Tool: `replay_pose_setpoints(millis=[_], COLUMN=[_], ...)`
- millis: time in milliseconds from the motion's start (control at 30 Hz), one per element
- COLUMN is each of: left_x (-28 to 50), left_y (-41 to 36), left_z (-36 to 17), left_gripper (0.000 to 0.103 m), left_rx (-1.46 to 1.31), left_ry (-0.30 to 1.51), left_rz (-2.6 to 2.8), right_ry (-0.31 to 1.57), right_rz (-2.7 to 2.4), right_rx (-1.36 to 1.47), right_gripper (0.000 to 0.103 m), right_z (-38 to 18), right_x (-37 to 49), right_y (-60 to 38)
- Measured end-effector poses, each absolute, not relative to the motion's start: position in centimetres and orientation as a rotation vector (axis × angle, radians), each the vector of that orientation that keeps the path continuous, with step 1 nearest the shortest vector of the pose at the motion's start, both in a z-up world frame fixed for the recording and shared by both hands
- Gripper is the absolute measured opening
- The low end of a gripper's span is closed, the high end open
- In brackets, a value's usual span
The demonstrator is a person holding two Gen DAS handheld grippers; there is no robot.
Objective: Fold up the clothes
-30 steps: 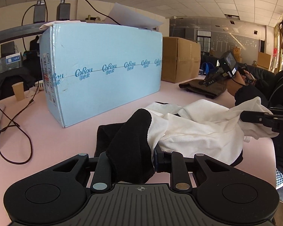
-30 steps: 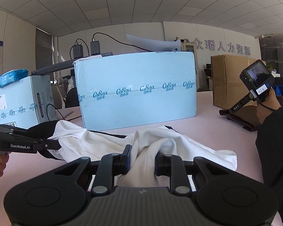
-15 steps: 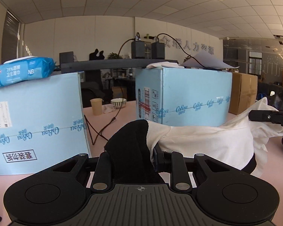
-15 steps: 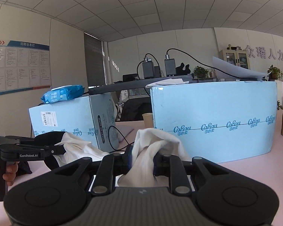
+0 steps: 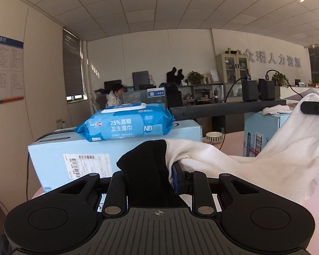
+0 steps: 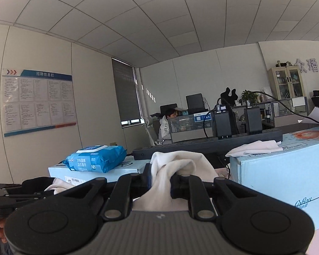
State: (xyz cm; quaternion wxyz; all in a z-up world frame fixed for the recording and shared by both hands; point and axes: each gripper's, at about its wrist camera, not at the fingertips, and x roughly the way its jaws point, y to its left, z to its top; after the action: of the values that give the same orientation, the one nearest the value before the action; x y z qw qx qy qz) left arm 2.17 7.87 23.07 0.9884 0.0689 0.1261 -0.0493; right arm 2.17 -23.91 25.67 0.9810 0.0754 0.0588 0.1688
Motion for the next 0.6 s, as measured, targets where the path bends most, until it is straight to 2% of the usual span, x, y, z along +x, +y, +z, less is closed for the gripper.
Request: replay_pose_setpoints(millis=[100, 400, 600], left_x=[-0.7, -13.3, -18.4], left_y=[9.1, 10.9, 11.4], left_z=[20.7, 8.5, 4.1], left_gripper=[0.024, 0.024, 0.025], left_rx=[0.160, 0.114, 0.035], left_ry=[0.268, 0.448, 0.585], left_rz=[-0.165, -0.285, -0.278], right_ry=[0.141, 0.404, 0.547], right_rz=[0.372, 0.504, 0.525], right_rx=[0.114, 0.131, 0.235], right_gripper=[0.016, 0.016, 0.016], right_z=[23.5, 11.7, 6.9], right_x=[-0.3, -12.2, -17.7], right_y=[-24.2, -27.5, -29.5])
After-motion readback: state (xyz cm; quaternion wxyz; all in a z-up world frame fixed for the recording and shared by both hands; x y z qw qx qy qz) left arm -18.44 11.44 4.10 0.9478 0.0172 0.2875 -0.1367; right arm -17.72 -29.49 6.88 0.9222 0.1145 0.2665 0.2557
